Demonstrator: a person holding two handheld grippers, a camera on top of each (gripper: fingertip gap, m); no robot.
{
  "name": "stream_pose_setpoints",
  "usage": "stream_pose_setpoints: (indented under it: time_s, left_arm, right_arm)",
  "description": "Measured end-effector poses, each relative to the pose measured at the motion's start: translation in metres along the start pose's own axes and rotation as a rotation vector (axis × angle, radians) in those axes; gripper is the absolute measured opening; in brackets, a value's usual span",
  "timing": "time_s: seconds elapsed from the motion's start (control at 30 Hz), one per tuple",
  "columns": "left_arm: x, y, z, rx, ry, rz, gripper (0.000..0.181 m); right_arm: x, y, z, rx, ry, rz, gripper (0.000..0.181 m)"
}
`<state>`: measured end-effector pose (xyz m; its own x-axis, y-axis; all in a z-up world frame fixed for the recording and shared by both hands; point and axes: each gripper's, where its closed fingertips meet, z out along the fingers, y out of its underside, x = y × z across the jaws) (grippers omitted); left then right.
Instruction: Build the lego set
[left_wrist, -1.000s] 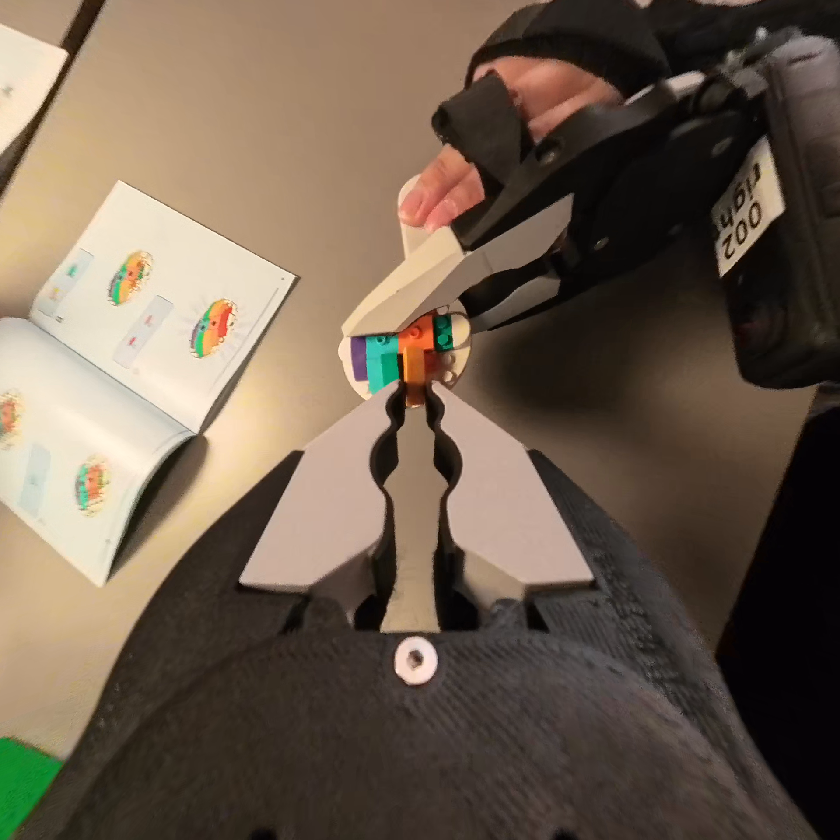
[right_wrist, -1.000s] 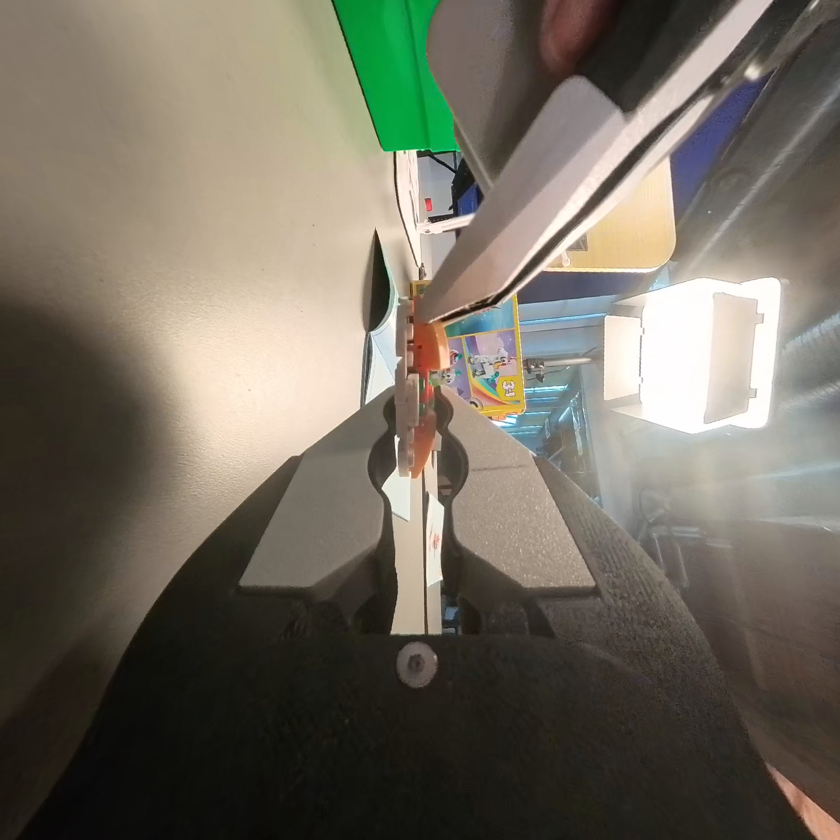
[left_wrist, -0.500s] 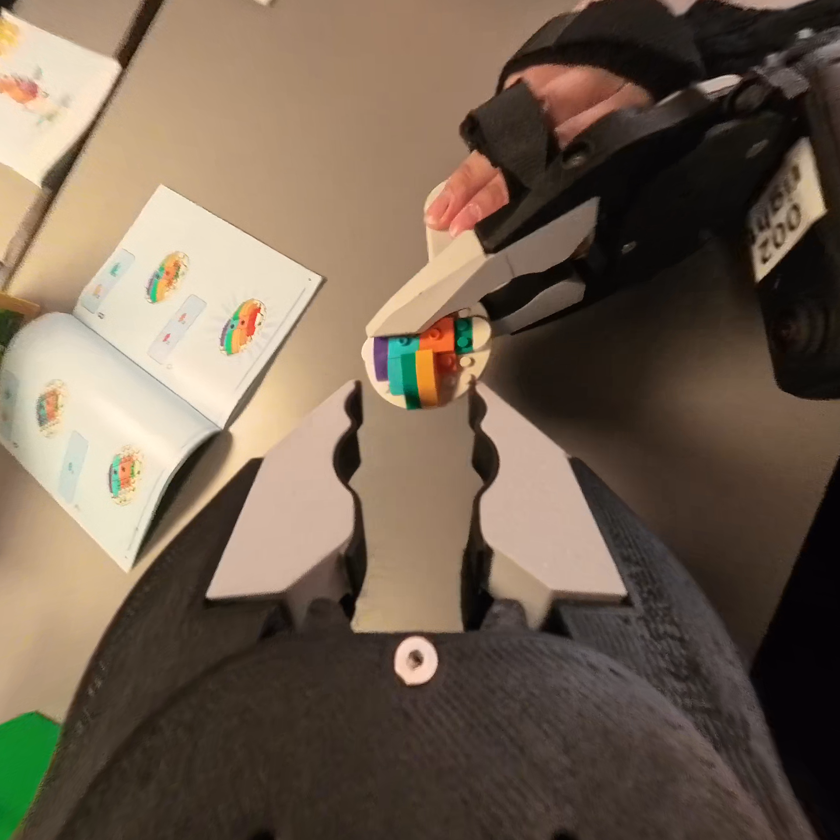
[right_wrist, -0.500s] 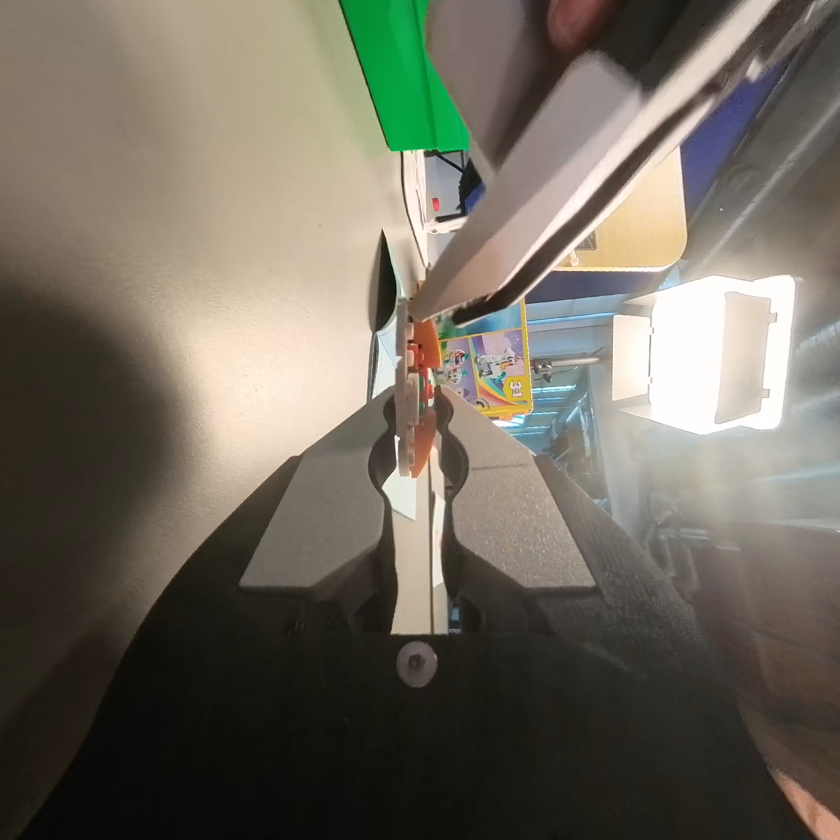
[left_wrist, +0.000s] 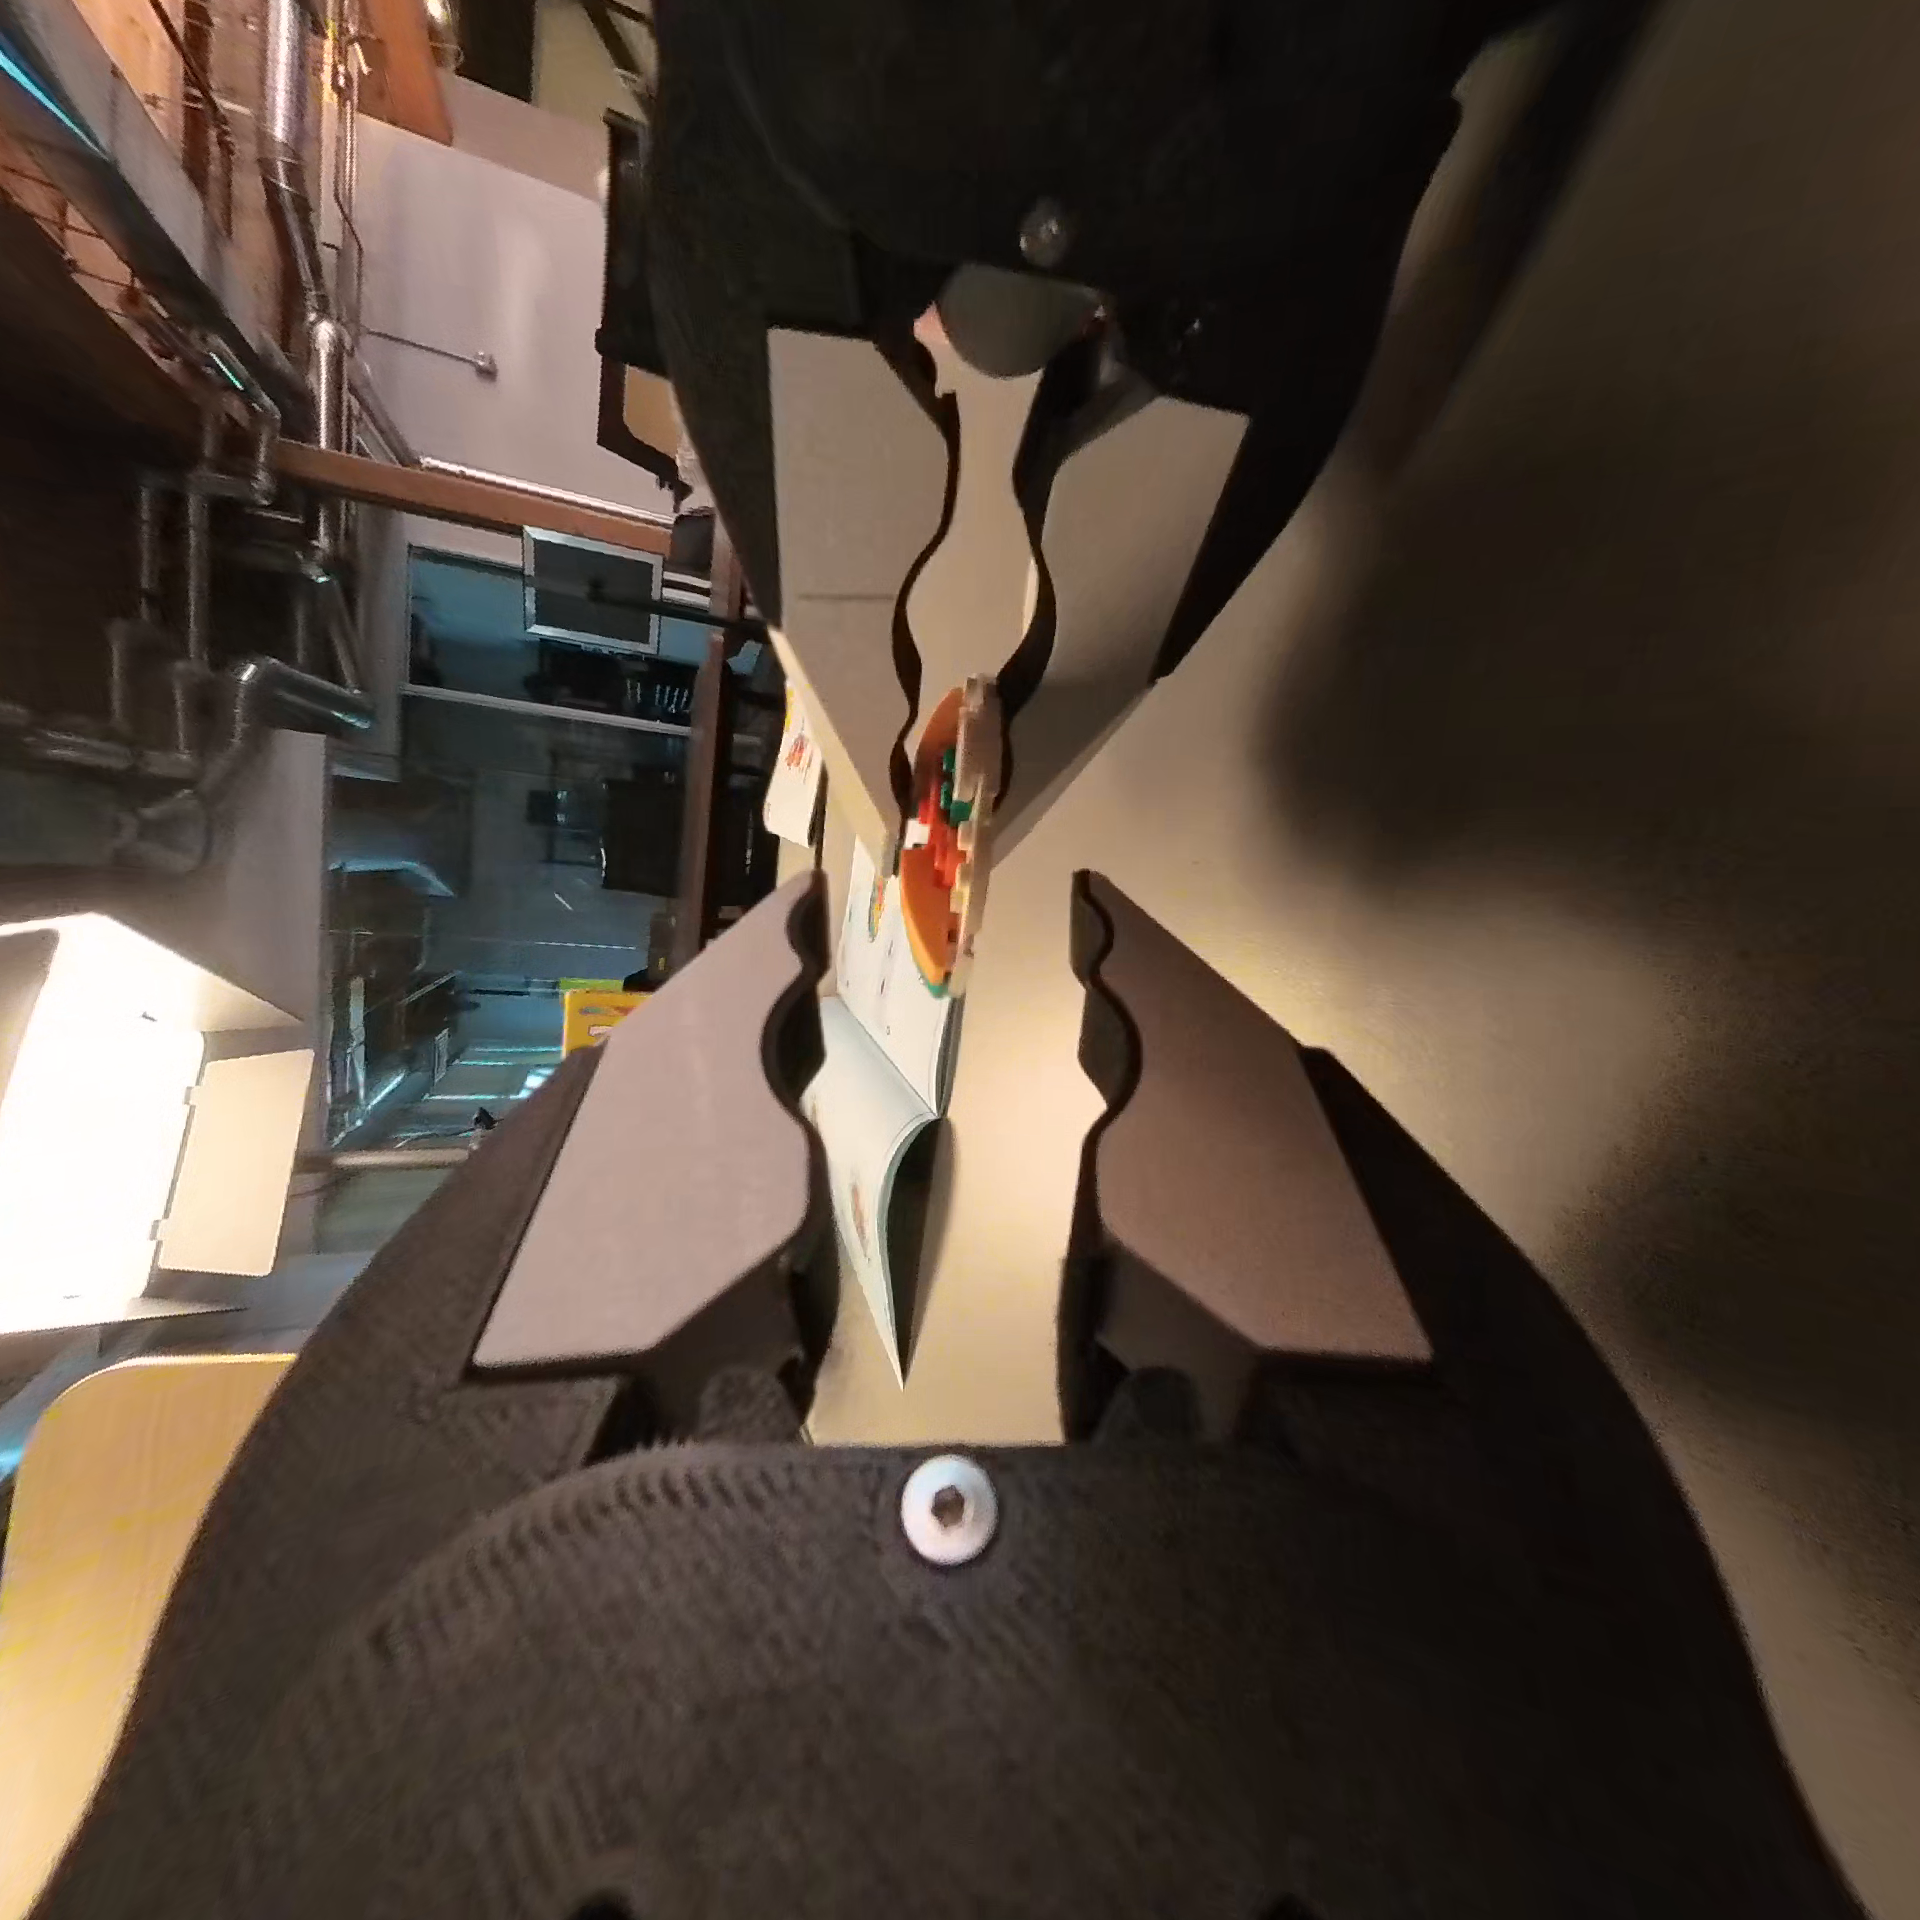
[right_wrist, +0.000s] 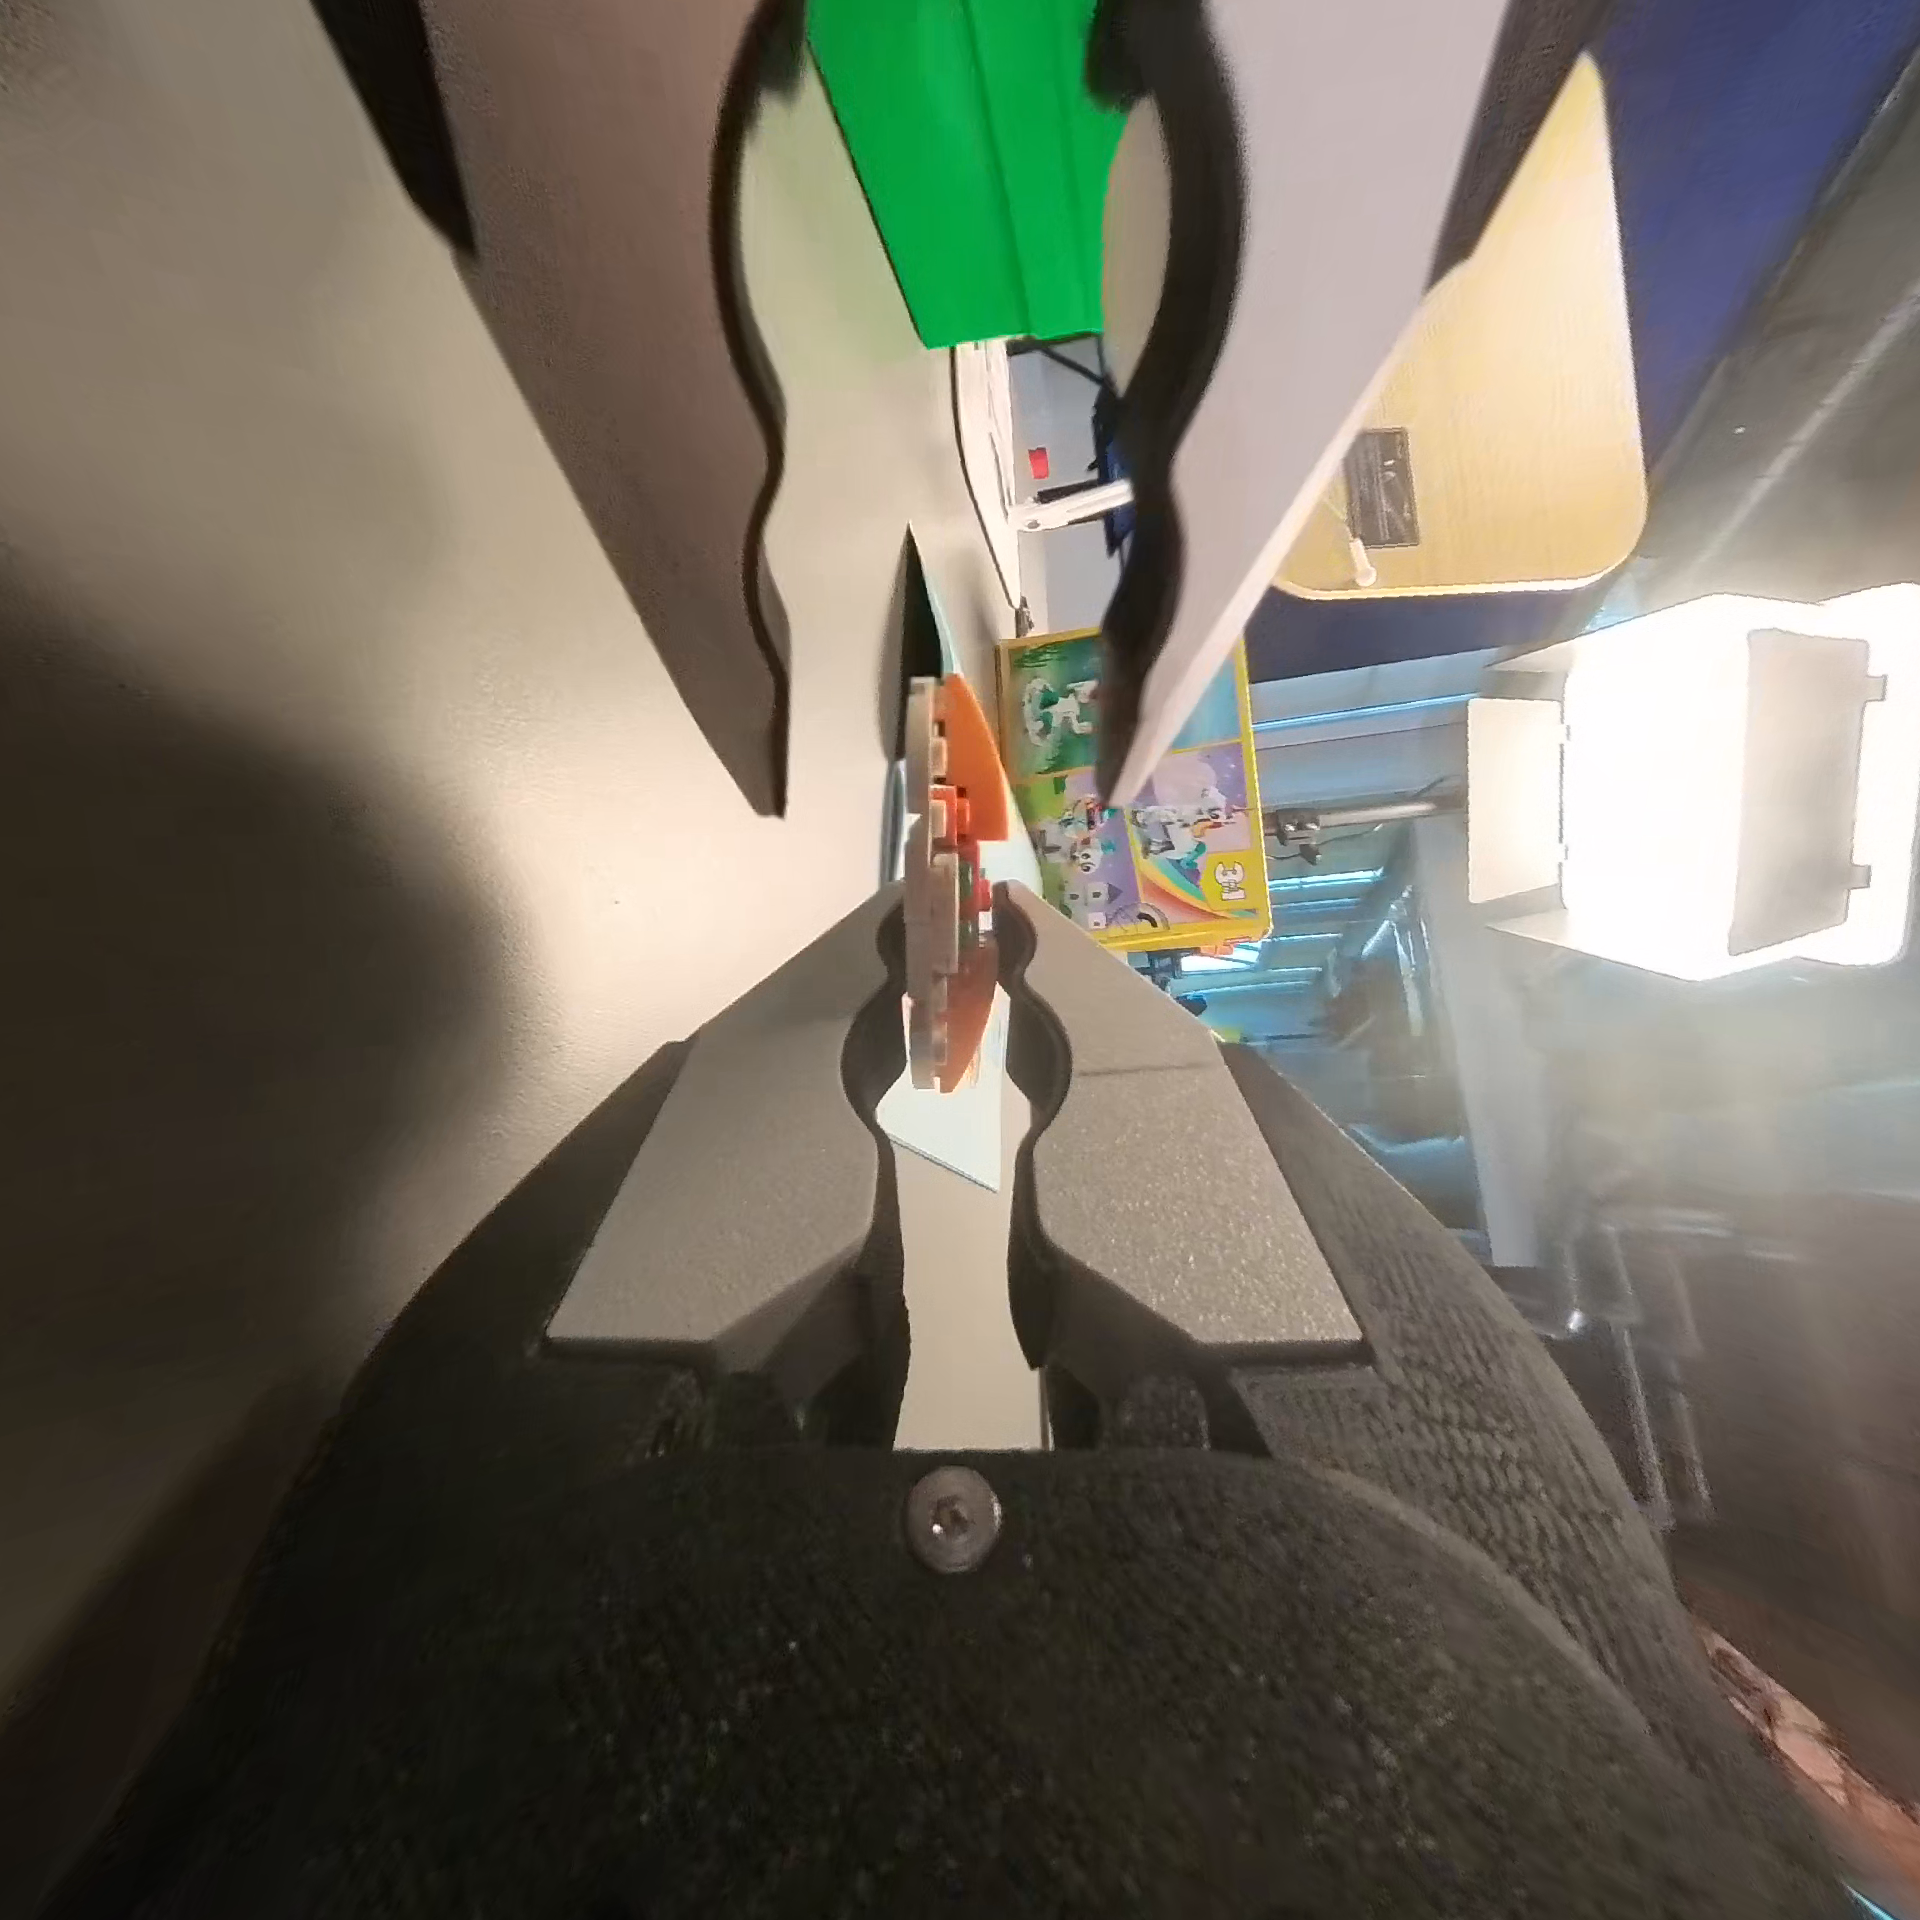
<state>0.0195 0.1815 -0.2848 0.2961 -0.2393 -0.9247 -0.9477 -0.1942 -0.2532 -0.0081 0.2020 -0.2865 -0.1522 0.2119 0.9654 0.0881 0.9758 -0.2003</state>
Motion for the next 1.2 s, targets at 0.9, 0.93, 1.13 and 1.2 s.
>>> stream_pose_setpoints:
  time_s: [0.9,0.93,1.13,1.2]
  left_arm:
    - [0.012,0.003,0.011,0.045,0.042,-0.247,0.013]
    - [0.015,0.002,0.011,0.056,0.084,-0.332,0.015]
    - [0.012,0.007,0.002,0.084,0.120,-0.402,0.049]
    - [0.017,0.010,0.003,0.069,0.117,-0.337,0.043]
  right_arm:
    - [-0.021,-0.002,0.001,0.000,-0.161,0.126,0.012]
    - [-0.023,-0.002,0.002,0.001,-0.176,0.133,0.012]
    - [-0.028,-0.004,0.002,0.006,-0.197,0.122,0.012]
    - [-0.026,-0.005,0.002,0.014,-0.200,0.151,0.012]
